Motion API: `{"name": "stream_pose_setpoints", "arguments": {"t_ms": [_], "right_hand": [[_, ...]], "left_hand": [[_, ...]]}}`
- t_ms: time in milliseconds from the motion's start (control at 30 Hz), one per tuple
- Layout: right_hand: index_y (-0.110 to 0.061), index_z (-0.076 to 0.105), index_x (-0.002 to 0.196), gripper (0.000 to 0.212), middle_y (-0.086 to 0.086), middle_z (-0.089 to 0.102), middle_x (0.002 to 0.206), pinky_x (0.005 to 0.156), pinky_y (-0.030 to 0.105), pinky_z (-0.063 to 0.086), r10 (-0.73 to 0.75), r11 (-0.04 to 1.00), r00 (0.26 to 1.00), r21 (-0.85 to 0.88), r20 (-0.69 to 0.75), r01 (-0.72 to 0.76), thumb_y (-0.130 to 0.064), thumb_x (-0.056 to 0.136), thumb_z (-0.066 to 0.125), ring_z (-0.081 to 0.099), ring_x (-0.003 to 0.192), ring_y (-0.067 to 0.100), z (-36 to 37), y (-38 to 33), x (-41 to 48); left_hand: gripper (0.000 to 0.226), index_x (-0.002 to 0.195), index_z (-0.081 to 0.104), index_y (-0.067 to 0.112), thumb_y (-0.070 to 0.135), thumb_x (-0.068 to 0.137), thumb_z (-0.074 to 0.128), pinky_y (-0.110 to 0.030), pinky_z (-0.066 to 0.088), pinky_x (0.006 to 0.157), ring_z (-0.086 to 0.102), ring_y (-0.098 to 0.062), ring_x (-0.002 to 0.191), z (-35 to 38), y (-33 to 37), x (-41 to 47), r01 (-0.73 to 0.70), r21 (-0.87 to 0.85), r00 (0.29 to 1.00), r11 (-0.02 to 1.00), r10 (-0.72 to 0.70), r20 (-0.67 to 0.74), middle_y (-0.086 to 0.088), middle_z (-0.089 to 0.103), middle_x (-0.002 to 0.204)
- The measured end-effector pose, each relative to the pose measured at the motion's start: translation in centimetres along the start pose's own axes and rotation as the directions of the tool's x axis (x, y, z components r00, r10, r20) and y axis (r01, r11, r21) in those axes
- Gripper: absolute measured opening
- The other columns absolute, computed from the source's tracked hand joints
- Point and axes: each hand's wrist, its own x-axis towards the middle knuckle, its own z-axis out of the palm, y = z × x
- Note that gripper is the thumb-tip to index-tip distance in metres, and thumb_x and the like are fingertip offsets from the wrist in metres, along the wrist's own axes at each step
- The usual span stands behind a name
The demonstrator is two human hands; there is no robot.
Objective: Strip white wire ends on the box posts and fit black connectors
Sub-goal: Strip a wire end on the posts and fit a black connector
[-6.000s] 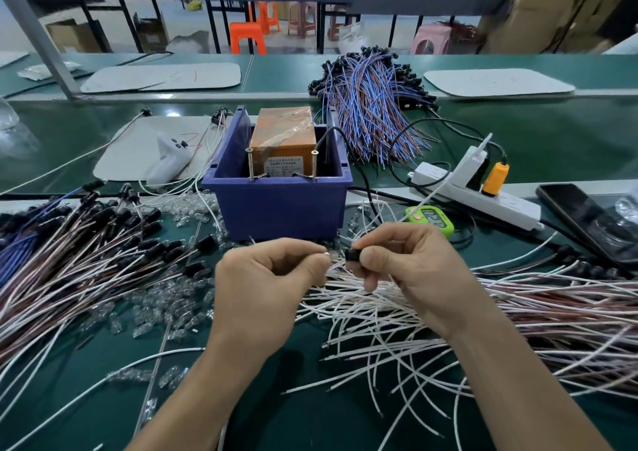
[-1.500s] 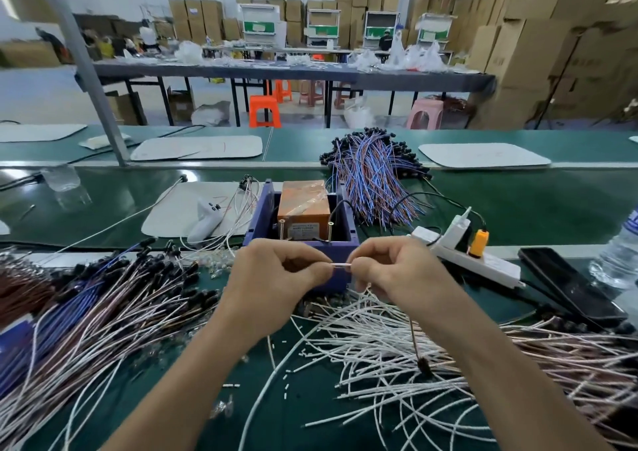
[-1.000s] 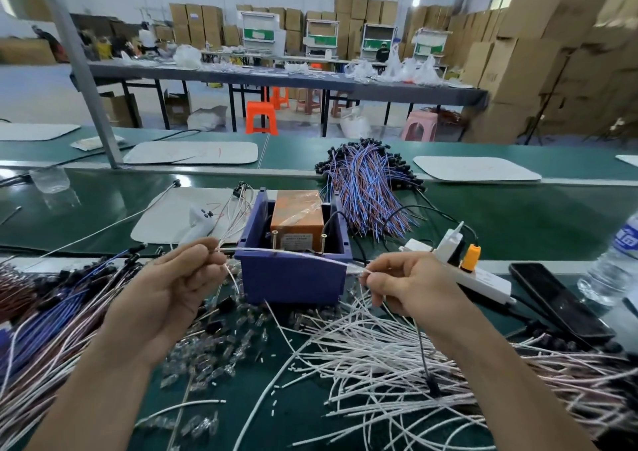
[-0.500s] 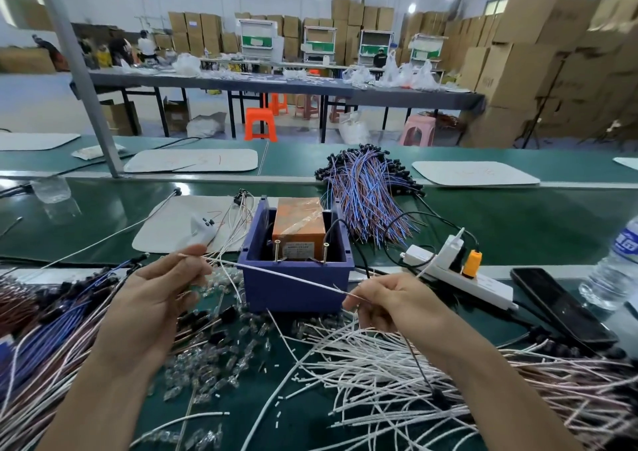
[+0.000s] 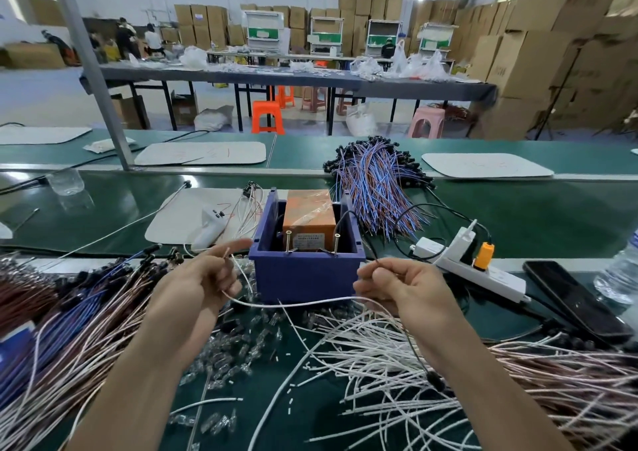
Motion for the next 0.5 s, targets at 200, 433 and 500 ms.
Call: {"name": "stream_pose_setpoints", "arguments": {"t_ms": [200, 433, 500], "right_hand": [[-0.027, 0.069, 0.118, 0.029, 0.001, 0.076, 0.076, 0.058, 0.029, 0.057, -0.198, 0.919, 0.977, -0.332, 0.082, 0.214, -0.008, 0.106, 0.051, 0.07, 0.058, 0.022, -1.0, -3.1, -0.4], [-0.031, 0.073, 0.083, 0.021, -0.01, 0.071, 0.064, 0.045, 0.012, 0.037, -0.449, 0.71, 0.89, -0.573, 0.079, 0.409, -0.014, 0.095, 0.07, 0.048, 0.041, 0.002, -1.2, -5.6, 1.1], [-0.034, 0.079, 0.079, 0.016, -0.021, 0.071, 0.066, 0.052, 0.01, 0.044, -0.462, 0.692, 0.885, -0.605, 0.047, 0.393, -0.02, 0.087, 0.08, 0.06, 0.054, -0.004, -1.0, -5.5, 1.6]], "left_hand": [[0.051, 0.123, 0.071, 0.045, 0.0, 0.102, 0.054, -0.012, 0.048, 0.063, 0.063, -0.004, 0.064, 1.0, 0.5, -3.1, -0.29, 0.698, 0.938, 0.654, 0.339, 0.072, 0.006, 0.072, 0.072], [0.018, 0.08, 0.071, 0.031, 0.02, 0.083, 0.085, -0.013, 0.055, 0.055, 0.069, 0.006, 0.057, 3.7, 0.9, -4.5, -0.317, 0.825, 0.863, 0.467, 0.503, 0.046, 0.023, 0.071, 0.063], [0.017, 0.075, 0.072, 0.034, 0.025, 0.081, 0.085, -0.025, 0.059, 0.058, 0.068, 0.004, 0.055, 4.0, 0.2, -4.5, -0.331, 0.844, 0.825, 0.423, 0.563, 0.041, 0.026, 0.07, 0.063]]}}
